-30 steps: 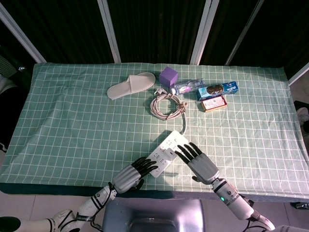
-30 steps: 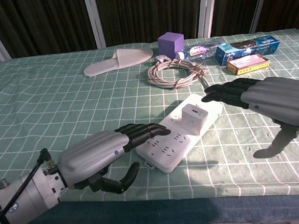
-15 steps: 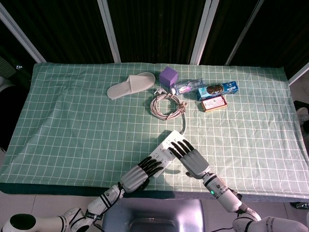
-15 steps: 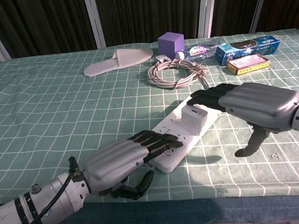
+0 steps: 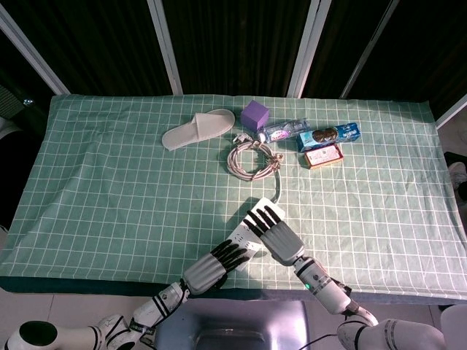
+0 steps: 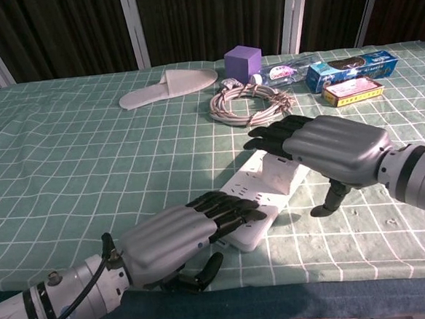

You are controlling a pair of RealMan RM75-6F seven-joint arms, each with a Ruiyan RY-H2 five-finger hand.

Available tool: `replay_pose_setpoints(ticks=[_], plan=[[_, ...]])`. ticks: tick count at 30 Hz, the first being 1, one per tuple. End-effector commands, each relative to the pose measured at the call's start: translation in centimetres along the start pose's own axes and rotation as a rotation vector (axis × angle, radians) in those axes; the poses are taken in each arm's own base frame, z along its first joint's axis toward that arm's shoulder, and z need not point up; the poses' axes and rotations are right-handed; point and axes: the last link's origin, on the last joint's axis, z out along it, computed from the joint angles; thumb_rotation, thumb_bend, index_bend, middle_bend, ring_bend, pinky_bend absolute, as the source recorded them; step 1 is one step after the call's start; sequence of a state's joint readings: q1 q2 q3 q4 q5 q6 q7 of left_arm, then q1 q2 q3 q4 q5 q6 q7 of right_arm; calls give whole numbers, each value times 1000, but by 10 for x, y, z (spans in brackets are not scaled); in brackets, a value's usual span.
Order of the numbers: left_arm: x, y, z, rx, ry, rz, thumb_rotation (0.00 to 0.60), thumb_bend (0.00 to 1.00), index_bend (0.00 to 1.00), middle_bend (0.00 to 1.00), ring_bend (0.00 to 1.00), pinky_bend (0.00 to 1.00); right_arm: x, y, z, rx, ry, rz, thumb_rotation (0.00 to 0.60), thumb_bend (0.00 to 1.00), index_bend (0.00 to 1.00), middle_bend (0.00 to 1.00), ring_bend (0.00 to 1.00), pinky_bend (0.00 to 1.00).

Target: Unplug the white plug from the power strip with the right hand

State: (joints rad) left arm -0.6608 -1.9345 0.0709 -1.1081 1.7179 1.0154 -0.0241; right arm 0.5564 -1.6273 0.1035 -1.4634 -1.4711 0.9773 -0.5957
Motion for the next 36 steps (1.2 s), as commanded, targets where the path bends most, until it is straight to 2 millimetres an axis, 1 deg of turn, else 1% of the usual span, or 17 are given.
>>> replay_pose_setpoints(ticks=[1,3,6,8,11,16,23,30,36], plan=[[0,-1,0,2,-1,-1,600,720,0,14,0,18,-1,-2,6,0,0,-39,600,193,26,50,0,61],[0,-1,0,1,-3,0,600,720,0,14,0,18,-1,-3,8,1,6,-52,600,205,66,81,0,81],[-1,-1,0,-1,-6,0,600,721,0,14,0,19,-2,-3,11,-4,18,-84,600,235,174,164,20,130],[-2,0,0,-4,-8,1,600,721,0,14,0,18,-2,-3,12,-11,22,-98,600,243,248,220,67,164],[-2,0,0,-6,-8,4,600,722,0,14,0,18,-4,-4,13,-15,24,-110,600,261,333,288,138,226],[-3,0,0,-7,-11,3,600,722,0,14,0,18,-4,-7,14,-14,40,-118,600,304,439,361,229,327],[-5,1,-1,-8,-14,2,600,724,0,14,0,18,-5,-10,16,-12,59,-127,600,322,519,411,297,399],[-5,0,-1,-9,-15,2,600,725,0,14,0,18,-6,-11,17,-16,69,-131,600,328,577,435,350,457],[-6,0,-1,-9,-17,2,600,730,0,15,0,18,-7,-12,18,-23,71,-130,600,364,614,452,373,482]])
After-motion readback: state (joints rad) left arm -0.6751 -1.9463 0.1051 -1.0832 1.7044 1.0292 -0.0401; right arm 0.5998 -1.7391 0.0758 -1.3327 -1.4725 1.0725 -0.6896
